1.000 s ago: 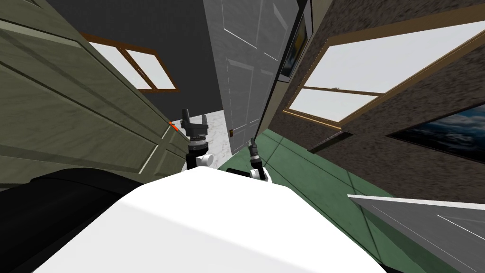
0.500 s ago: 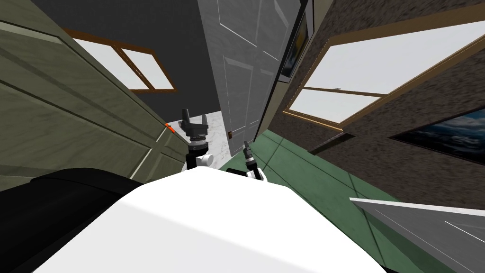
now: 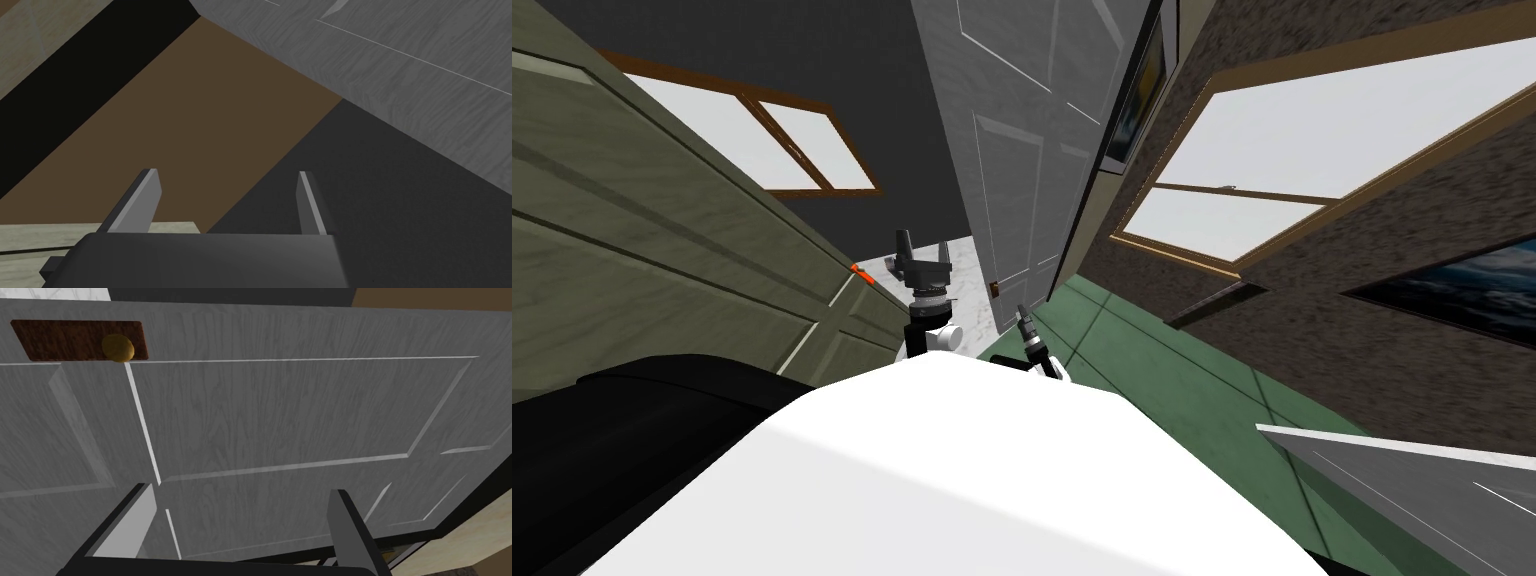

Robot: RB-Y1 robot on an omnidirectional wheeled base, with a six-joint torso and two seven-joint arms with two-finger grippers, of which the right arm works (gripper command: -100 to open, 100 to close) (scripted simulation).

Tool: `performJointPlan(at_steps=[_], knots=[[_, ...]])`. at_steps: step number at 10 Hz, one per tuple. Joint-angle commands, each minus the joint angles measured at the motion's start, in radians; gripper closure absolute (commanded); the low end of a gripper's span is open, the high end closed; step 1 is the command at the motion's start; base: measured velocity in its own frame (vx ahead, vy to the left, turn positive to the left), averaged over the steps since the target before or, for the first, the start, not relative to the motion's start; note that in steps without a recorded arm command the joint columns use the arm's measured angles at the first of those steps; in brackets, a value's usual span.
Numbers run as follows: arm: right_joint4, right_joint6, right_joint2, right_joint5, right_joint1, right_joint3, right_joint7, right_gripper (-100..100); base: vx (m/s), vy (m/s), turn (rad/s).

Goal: Push the door open

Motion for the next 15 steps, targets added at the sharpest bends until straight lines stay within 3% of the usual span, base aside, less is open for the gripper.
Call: performJointPlan(at_steps=[1,7,9,15], knots=[[0.043,-0.016,-0.005,-0.004,-0.013,0.033,-0.008,-100,0.097,0.001,-0.006],[0.187,-0.058,-0.016,-0.016,-0.067,0.14,-0.033,-100,0.094,-0.011,-0.005],[0.207,-0.064,-0.017,-0.018,-0.075,0.156,-0.036,-100,0.087,0.002,-0.002],[0.333,-0.1,-0.025,-0.029,-0.122,0.25,-0.058,-100,0.088,-0.003,-0.004]])
